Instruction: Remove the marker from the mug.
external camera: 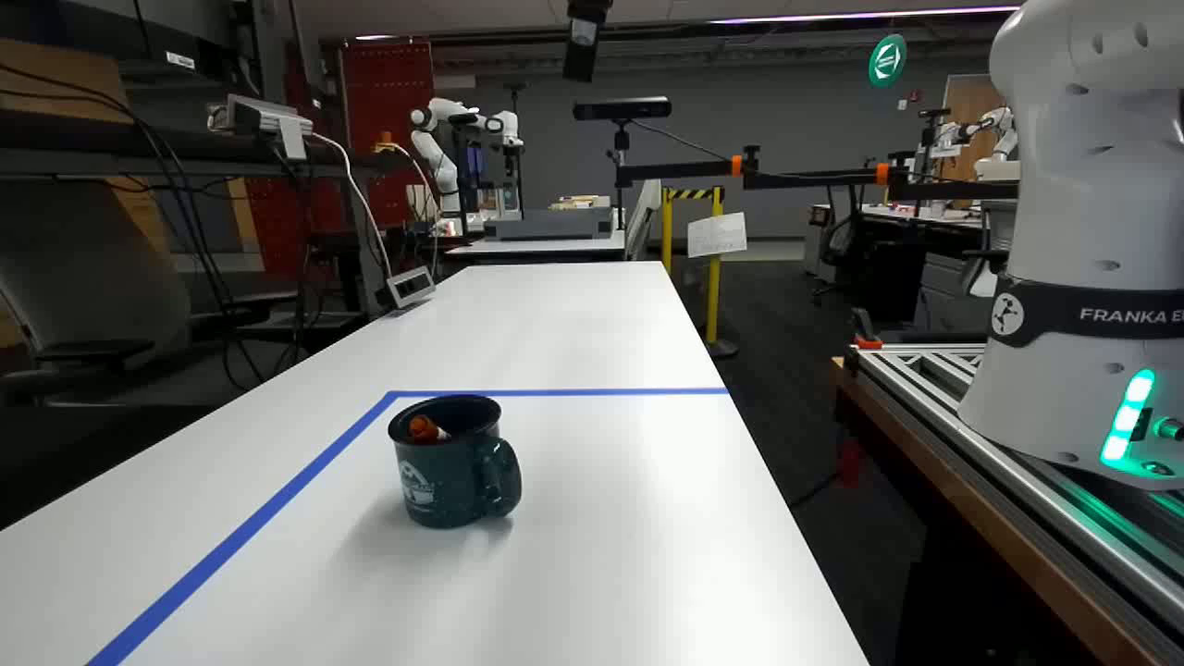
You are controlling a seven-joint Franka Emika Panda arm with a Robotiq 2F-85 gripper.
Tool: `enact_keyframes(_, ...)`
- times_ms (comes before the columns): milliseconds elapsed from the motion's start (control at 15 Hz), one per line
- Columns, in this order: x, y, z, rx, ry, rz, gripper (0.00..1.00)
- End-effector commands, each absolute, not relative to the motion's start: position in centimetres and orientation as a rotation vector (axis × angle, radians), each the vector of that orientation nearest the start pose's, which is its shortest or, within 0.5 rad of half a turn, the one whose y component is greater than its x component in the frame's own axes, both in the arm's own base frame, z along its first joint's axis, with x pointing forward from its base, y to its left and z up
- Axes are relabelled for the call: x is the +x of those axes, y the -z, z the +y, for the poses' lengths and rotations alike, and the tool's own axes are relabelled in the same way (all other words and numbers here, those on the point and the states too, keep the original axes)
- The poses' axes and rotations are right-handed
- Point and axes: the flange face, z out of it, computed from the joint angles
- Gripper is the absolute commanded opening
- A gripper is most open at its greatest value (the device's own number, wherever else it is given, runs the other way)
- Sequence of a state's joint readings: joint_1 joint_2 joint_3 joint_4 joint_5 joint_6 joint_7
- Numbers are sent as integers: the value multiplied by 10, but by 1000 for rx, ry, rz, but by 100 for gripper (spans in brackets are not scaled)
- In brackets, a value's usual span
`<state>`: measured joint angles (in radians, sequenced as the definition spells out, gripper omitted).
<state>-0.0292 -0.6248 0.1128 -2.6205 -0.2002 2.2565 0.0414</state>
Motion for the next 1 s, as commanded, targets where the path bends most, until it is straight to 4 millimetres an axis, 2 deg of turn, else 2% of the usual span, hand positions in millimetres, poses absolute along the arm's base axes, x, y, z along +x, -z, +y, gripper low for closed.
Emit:
enact_keyframes(0,378,-474,28,-3326,446,-228,100)
enact_keyframes(400,381,-471,28,-3332,485,-207,100)
enact_keyframes(533,388,-461,25,-3347,493,-300,100)
enact_keyframes(800,414,-437,9,-3264,627,-679,100)
enact_keyframes(933,430,-418,-2,-3206,663,-837,100)
